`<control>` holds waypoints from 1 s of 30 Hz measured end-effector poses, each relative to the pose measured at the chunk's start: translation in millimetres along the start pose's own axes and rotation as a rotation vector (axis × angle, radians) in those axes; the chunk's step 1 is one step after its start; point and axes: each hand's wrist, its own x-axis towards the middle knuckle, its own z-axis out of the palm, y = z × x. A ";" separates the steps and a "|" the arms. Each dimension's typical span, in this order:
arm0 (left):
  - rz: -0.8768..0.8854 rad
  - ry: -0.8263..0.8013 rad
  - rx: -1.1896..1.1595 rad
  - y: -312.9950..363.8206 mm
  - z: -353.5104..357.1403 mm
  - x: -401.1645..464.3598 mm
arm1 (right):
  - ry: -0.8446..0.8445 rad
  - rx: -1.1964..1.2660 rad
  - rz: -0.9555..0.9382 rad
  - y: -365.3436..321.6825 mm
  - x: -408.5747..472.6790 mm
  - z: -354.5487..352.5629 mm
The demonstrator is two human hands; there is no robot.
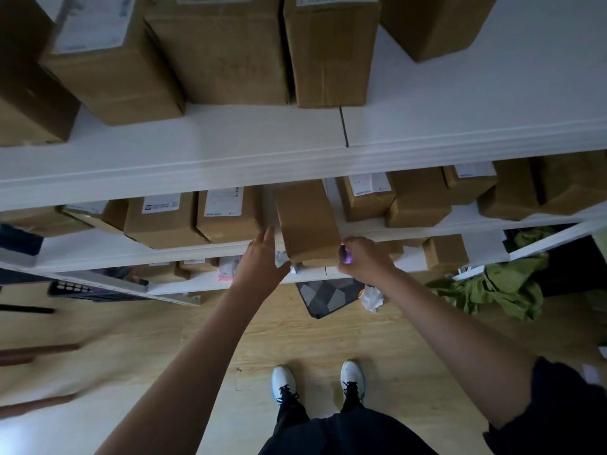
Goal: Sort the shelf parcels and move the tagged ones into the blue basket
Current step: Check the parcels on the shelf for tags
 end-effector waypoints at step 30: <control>0.137 0.047 0.011 -0.2 -6.3 13.4 | 0.168 -0.441 -0.281 -48.9 -3.3 -34.9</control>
